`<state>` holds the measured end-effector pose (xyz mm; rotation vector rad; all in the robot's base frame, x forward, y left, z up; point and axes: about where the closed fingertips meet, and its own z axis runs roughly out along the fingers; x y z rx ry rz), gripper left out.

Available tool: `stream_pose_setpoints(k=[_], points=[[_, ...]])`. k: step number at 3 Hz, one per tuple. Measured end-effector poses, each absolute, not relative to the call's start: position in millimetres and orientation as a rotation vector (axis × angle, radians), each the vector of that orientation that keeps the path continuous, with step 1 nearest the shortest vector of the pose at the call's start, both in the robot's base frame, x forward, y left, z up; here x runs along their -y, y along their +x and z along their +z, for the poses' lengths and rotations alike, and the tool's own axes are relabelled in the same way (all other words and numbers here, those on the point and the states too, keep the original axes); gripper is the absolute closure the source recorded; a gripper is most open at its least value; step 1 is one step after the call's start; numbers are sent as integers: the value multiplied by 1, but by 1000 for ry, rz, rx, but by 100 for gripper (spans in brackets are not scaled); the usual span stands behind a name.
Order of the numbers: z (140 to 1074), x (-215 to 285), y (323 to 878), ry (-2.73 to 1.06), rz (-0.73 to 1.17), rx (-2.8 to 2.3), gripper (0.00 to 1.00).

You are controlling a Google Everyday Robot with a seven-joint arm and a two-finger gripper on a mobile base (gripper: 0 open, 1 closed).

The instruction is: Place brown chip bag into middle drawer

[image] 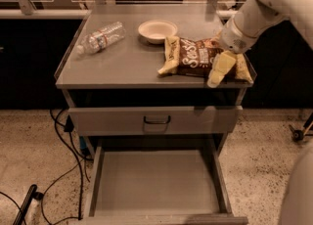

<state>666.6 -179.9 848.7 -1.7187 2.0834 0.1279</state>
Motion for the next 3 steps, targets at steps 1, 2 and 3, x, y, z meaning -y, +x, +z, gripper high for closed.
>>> stream_pose_setpoints(k=[1,2,3], points=[[827,174,674,-1731,157,-2124,0],[823,173,676,-1734,163,-2131,16],[823,173,676,-1734,163,-2131,37]])
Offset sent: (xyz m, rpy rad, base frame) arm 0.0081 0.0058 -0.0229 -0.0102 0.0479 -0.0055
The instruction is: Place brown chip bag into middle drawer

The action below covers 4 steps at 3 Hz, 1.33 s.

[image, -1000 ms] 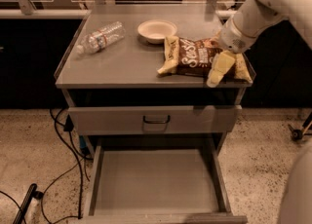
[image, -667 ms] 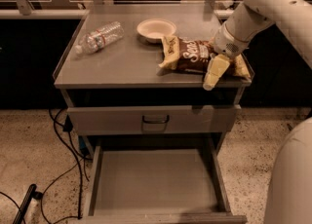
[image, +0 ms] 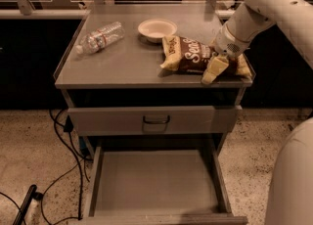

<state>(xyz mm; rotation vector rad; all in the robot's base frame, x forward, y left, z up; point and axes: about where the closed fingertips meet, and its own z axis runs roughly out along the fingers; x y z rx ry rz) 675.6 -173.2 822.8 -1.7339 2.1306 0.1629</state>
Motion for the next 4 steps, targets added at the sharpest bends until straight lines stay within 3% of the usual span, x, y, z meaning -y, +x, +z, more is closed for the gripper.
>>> stream_pose_setpoints(k=[2,3,4], points=[[823,173,676,-1734,163,-2131,84],[823,173,676,-1734,163,-2131,100],[823,173,676,-1734,163,-2131,100]])
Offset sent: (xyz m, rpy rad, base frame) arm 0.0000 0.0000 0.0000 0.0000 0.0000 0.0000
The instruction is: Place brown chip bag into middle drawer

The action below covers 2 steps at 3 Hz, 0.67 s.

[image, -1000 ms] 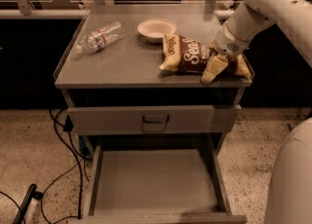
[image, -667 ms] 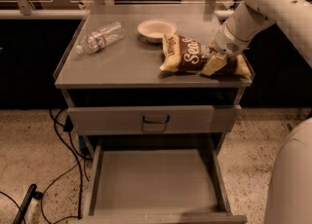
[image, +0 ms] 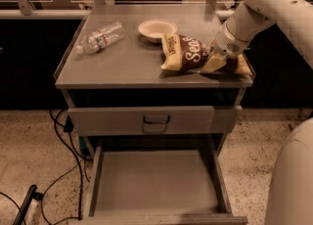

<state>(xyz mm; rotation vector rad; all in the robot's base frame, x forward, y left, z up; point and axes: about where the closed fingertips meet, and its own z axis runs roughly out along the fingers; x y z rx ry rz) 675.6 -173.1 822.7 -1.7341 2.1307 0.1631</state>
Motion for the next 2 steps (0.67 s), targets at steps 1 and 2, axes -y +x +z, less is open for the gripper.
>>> stream_pose_setpoints(k=[1,2], points=[[829,173,675,-1735,163,-2131,100],[847,183,659,-1748,124,-2134,100]])
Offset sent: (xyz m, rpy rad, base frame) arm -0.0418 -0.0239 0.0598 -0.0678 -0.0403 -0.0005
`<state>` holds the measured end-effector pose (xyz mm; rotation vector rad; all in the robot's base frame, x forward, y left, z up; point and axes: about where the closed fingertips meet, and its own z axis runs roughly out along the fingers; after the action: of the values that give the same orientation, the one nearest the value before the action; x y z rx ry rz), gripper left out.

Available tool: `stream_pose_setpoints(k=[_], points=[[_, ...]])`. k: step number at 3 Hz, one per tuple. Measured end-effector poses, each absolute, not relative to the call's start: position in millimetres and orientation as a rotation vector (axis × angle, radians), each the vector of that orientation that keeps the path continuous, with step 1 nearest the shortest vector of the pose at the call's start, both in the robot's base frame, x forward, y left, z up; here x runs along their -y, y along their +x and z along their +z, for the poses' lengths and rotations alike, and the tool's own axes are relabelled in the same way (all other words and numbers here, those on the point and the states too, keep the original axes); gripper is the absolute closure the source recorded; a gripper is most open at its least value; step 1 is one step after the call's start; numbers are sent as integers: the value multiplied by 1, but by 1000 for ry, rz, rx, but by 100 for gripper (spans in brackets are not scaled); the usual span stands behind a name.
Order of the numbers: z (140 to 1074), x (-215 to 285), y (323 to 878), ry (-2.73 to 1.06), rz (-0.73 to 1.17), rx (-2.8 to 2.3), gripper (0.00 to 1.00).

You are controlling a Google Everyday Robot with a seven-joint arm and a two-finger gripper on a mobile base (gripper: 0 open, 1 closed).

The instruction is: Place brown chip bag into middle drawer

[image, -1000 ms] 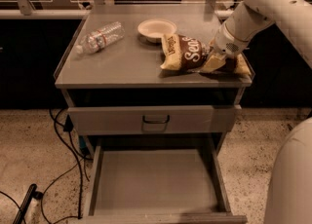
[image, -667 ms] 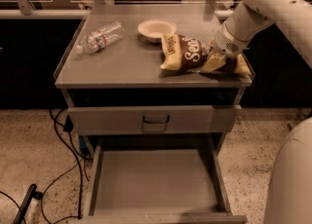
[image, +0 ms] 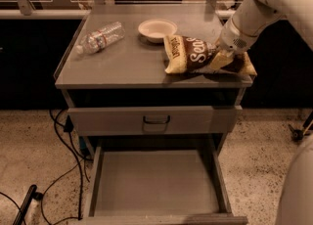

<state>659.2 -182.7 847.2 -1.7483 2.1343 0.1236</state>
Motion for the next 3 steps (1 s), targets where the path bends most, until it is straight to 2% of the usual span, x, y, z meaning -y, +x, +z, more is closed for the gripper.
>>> stream_pose_setpoints(k=[2,3], points=[[941,221,582,-1697,3,-2092,100],[949,216,539,-1671,25,-2056,100]])
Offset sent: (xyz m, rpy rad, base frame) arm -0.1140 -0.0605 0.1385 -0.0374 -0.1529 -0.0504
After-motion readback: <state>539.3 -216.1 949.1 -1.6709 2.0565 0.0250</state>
